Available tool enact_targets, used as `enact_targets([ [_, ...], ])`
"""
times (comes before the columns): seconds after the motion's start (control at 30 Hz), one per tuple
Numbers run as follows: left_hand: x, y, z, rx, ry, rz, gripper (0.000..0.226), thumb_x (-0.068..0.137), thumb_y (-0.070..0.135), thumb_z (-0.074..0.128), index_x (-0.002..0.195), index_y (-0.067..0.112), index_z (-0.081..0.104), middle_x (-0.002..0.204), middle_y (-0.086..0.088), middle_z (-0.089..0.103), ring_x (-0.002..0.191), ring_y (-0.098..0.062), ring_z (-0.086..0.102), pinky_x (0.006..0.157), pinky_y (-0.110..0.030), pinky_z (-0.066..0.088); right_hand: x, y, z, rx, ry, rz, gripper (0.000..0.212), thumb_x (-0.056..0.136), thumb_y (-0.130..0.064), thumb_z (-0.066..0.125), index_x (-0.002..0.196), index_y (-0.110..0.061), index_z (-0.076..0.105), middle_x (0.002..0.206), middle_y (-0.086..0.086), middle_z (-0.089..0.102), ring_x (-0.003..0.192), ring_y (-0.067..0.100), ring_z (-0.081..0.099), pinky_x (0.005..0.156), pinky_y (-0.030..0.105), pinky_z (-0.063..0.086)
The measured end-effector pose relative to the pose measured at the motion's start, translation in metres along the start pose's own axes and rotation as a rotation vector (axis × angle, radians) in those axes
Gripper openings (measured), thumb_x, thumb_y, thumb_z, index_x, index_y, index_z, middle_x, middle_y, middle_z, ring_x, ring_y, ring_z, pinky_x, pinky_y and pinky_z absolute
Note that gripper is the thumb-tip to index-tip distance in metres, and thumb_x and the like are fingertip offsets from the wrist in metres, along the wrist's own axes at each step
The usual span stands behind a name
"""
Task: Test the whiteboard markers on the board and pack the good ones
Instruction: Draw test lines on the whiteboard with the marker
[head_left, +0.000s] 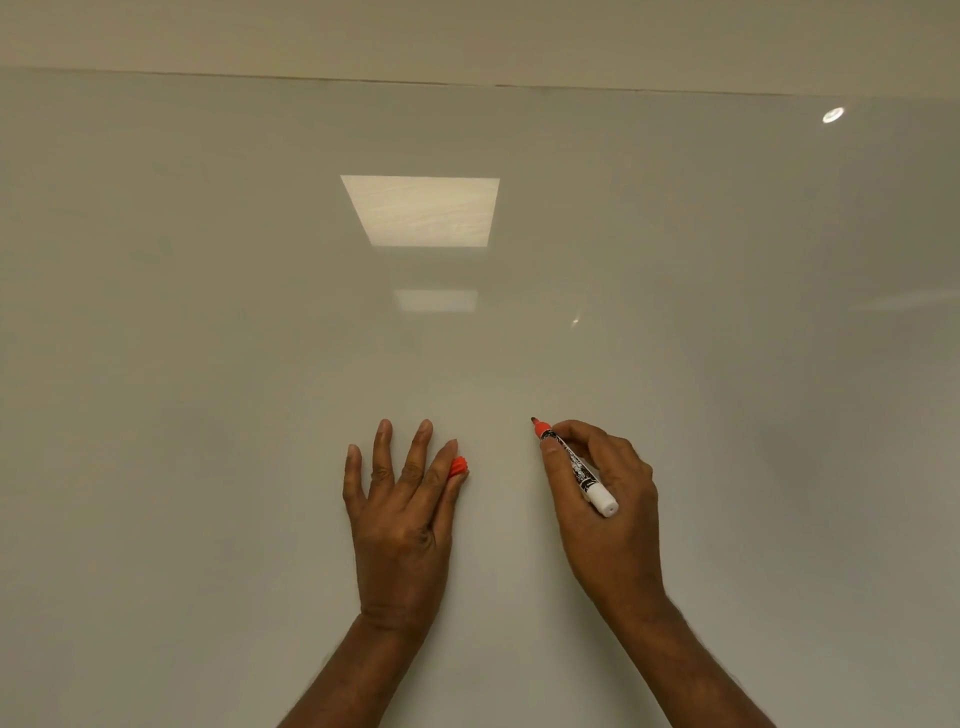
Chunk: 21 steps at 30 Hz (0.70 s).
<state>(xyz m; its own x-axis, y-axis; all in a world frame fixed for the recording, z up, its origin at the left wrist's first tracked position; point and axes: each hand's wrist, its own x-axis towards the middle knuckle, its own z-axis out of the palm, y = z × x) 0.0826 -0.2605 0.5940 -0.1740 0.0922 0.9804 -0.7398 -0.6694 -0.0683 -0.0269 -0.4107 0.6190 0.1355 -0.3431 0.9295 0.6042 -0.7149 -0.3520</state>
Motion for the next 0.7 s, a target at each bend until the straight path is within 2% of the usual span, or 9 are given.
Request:
enact_targets([
  [0.13,0.000,0.000,0.000,0.008,0.001,0.003,0.039,0.095,0.025,0.068,0.133,0.014,0.065,0.142,-0.007,0.060,0.146,-0.035,0.042,0.117,-0.065,0.028,-0.011,0.005,-0.003,-0.012,0.016,-0.004,0.041,0.090,-0.054,0.051,0.108,-0.024,0.070,0.097,-0.014,0.066,0.094,0.011,0.061,0.085,0.020,0.045],
  [0.17,0.000,0.000,0.000,0.009,0.000,0.003,0.039,0.095,0.025,0.068,0.133,0.014,0.066,0.142,-0.007,0.060,0.146,-0.035,0.042,0.117,-0.065,0.028,-0.016,0.008,-0.004,-0.023,0.020,0.001,0.042,0.090,-0.054,0.050,0.108,-0.022,0.070,0.097,-0.013,0.067,0.093,0.011,0.061,0.084,0.020,0.046],
  [0.3,-0.001,0.000,0.000,0.009,-0.009,0.000,0.039,0.095,0.025,0.068,0.132,0.013,0.067,0.142,-0.007,0.060,0.146,-0.034,0.041,0.116,-0.066,0.029,-0.040,0.018,-0.010,-0.048,0.026,0.029,0.049,0.087,-0.056,0.050,0.109,-0.017,0.072,0.099,-0.006,0.069,0.095,0.007,0.061,0.082,0.009,0.043],
  [0.4,-0.001,0.001,0.000,0.012,-0.008,0.002,0.039,0.095,0.026,0.068,0.132,0.012,0.067,0.142,-0.008,0.060,0.146,-0.035,0.042,0.116,-0.066,0.029,-0.060,0.025,-0.014,-0.103,0.037,0.020,0.045,0.087,-0.053,0.052,0.107,-0.019,0.073,0.097,-0.008,0.069,0.102,-0.004,0.054,0.081,0.016,0.044],
  [0.5,-0.001,0.001,-0.001,0.008,-0.008,0.002,0.040,0.096,0.025,0.068,0.133,0.012,0.066,0.142,-0.008,0.059,0.146,-0.035,0.041,0.116,-0.065,0.029,-0.075,0.034,-0.018,-0.091,0.029,-0.003,0.029,0.087,-0.056,0.055,0.107,-0.039,0.067,0.090,-0.009,0.069,0.088,0.006,0.061,0.072,0.021,0.053],
  [0.57,-0.001,0.001,-0.001,0.007,-0.006,0.002,0.039,0.096,0.026,0.067,0.133,0.012,0.066,0.142,-0.008,0.059,0.146,-0.035,0.041,0.117,-0.065,0.028,-0.076,0.030,-0.022,-0.105,0.046,-0.001,0.031,0.086,-0.056,0.055,0.105,-0.036,0.071,0.088,-0.010,0.069,0.084,0.009,0.060,0.068,0.022,0.054],
  [0.7,-0.001,0.001,0.000,0.013,0.001,0.002,0.038,0.096,0.025,0.068,0.131,0.012,0.067,0.141,-0.008,0.060,0.146,-0.034,0.042,0.116,-0.065,0.029,-0.046,-0.003,-0.027,-0.122,0.070,-0.035,0.039,0.089,-0.050,0.055,0.110,-0.023,0.073,0.100,-0.014,0.067,0.100,0.006,0.058,0.088,0.016,0.040],
])
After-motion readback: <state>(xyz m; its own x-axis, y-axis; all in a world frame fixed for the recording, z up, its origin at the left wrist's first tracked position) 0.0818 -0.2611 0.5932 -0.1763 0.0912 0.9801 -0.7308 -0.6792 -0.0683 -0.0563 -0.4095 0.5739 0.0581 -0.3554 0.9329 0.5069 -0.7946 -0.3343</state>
